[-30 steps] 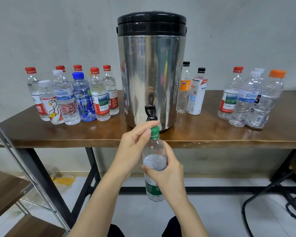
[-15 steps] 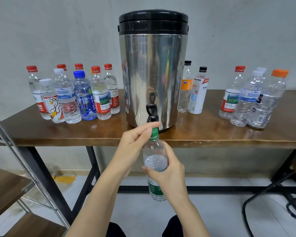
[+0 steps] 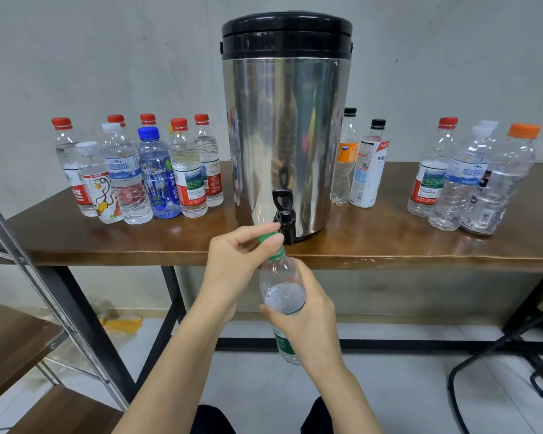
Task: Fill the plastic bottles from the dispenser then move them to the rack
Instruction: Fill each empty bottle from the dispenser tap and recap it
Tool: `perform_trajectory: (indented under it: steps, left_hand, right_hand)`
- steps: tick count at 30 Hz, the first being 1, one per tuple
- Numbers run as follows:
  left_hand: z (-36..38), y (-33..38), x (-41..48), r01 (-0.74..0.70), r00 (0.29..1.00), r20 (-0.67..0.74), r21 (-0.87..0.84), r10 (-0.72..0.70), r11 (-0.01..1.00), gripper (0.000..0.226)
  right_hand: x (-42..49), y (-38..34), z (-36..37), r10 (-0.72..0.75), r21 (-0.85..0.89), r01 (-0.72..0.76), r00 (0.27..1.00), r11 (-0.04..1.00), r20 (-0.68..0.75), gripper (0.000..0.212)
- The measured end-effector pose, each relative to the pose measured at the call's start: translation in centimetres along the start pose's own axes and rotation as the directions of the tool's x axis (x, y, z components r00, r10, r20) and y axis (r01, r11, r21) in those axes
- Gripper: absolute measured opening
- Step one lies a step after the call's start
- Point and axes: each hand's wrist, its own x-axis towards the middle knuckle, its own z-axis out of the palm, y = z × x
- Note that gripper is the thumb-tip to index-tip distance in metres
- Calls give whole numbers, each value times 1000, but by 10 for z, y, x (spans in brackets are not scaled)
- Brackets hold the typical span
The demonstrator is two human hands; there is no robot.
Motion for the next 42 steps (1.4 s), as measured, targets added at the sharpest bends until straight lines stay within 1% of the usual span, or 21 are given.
perform_trajectory:
  steps: [4, 6, 8, 10, 13, 16, 19, 21, 22, 24, 26, 28, 29, 31, 32, 34, 35, 37, 38, 40, 42]
  left_hand:
    - [-5, -1, 15, -31, 985, -169, -92, 15, 995, 20]
    - [-11, -5, 31, -57, 970, -240, -63, 40, 996, 19]
    - [-19, -15, 51, -40, 957, -287, -9, 36, 999, 18]
    - [-27, -33, 75, 15, 947, -320, 75, 10, 997, 22]
    - [-38, -62, 105, 103, 935, -355, 290, 7, 951, 35]
    - [-45, -84, 119, 162, 938, -344, 526, 35, 835, 37]
    - [-53, -101, 120, 179, 958, -280, 765, 68, 618, 36]
    - [-56, -108, 118, 174, 967, -242, 850, 75, 497, 35]
    - [-56, -110, 117, 162, 971, -222, 875, 83, 456, 36]
    - [-57, -111, 120, 152, 978, -196, 898, 66, 413, 37]
    - [-58, -109, 124, 182, 979, -203, 881, 2, 437, 44]
    - [-58, -104, 126, 216, 971, -235, 807, -36, 549, 53]
    - [-56, -99, 125, 209, 967, -254, 758, -16, 618, 56]
    - [-47, -84, 116, 101, 956, -268, 682, 119, 724, 51]
    - [-41, -74, 110, 4, 944, -252, 656, 214, 755, 45]
    - [-24, -49, 97, -210, 913, -168, 590, 373, 780, 32]
    - [-16, -36, 91, -301, 902, -102, 549, 420, 780, 28]
    - [-2, -14, 81, -441, 877, 75, 521, 475, 731, 27]
    - [3, -7, 78, -480, 867, 174, 547, 468, 686, 29]
    - [9, 0, 78, -505, 862, 334, 642, 382, 577, 36]
    - [11, 4, 81, -480, 877, 382, 720, 290, 502, 40]
  right_hand:
    - [4, 1, -1, 3, 3, -3, 999, 1000, -50, 88]
    - [6, 4, -5, 26, 25, -25, 997, 999, -73, 87]
    - [7, 6, -9, 55, 47, -51, 995, 998, -79, 86]
    - [8, 10, -12, 74, 59, -68, 993, 996, -90, 85]
    - [10, 14, -15, 103, 64, -97, 989, 993, -104, 84]
    - [13, 19, -15, 122, 47, -117, 986, 992, -118, 83]
    - [16, 24, -16, 138, 41, -133, 981, 990, -135, 81]
    - [18, 26, -17, 156, 53, -150, 979, 987, -130, 81]
    - [19, 27, -18, 162, 60, -156, 978, 986, -127, 82]
    - [22, 29, -18, 173, 66, -166, 976, 984, -130, 83]
    - [24, 31, -16, 177, 60, -171, 975, 984, -137, 82]
    - [24, 34, -15, 177, 47, -172, 973, 984, -148, 80]
    - [24, 35, -14, 176, 35, -173, 972, 984, -155, 78]
    - [23, 38, -15, 180, 9, -181, 969, 983, -170, 74]
    - [23, 40, -15, 189, 3, -192, 966, 981, -177, 73]
    - [24, 43, -15, 211, -12, -217, 959, 976, -186, 73]
    - [24, 45, -14, 219, -26, -228, 957, 973, -191, 73]
    - [26, 46, -12, 233, -52, -247, 954, 968, -191, 74]
    - [27, 46, -11, 238, -68, -254, 954, 965, -184, 74]
    - [29, 46, -9, 244, -104, -262, 956, 959, -161, 76]
    - [30, 45, -6, 265, -125, -282, 954, 951, -138, 77]
